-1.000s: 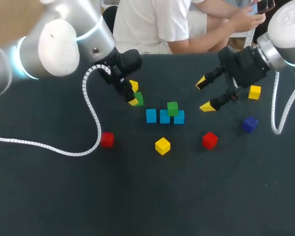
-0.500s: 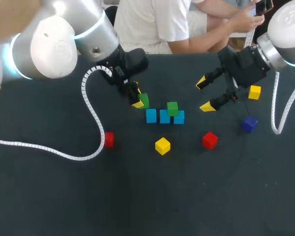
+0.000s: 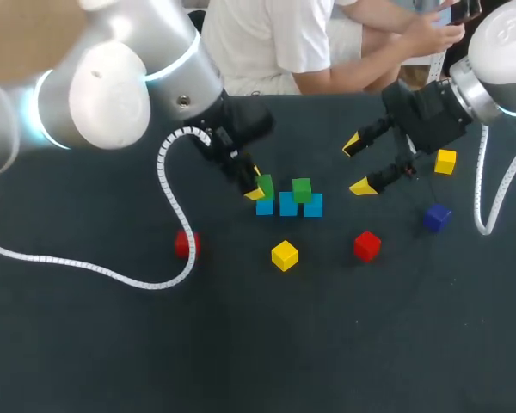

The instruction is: Place the blue cubes, place green cubes on the blue cubes, place the yellow cubes on the green cubes, then place the red cubes on the yellow cubes, and place purple cube on the red cubes.

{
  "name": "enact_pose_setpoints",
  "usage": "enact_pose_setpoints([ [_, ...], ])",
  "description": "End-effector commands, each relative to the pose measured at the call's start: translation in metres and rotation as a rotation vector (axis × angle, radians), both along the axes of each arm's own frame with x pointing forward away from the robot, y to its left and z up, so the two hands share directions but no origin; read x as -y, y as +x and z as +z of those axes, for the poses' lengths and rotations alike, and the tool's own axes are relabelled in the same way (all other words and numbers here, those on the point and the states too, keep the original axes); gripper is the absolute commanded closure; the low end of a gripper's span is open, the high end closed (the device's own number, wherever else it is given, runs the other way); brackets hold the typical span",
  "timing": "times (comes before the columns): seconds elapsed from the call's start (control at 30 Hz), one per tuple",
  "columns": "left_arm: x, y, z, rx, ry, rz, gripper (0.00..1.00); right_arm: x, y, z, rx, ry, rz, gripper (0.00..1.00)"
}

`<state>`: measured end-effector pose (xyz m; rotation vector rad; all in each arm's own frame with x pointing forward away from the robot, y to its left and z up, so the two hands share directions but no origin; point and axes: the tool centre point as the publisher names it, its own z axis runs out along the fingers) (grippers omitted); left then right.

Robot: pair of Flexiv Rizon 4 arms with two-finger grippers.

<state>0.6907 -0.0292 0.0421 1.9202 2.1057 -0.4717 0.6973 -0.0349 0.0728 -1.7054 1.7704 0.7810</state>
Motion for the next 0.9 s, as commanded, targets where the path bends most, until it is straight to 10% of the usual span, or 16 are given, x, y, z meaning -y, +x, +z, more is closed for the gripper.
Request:
enact_pose_setpoints([
  [0.03, 0.0052, 0.0052, -0.0046, -0.012, 0.008, -0.005, 1.0, 0.0001, 0.0, -0.0002, 0.001, 0.002, 0.0, 0.0],
  [0.9, 0.0143, 0.0139, -0.0144, -0.019, 0.011, -0.027, 1.0, 0.0001, 0.0, -0.0002, 0.001, 0.002, 0.0, 0.0],
])
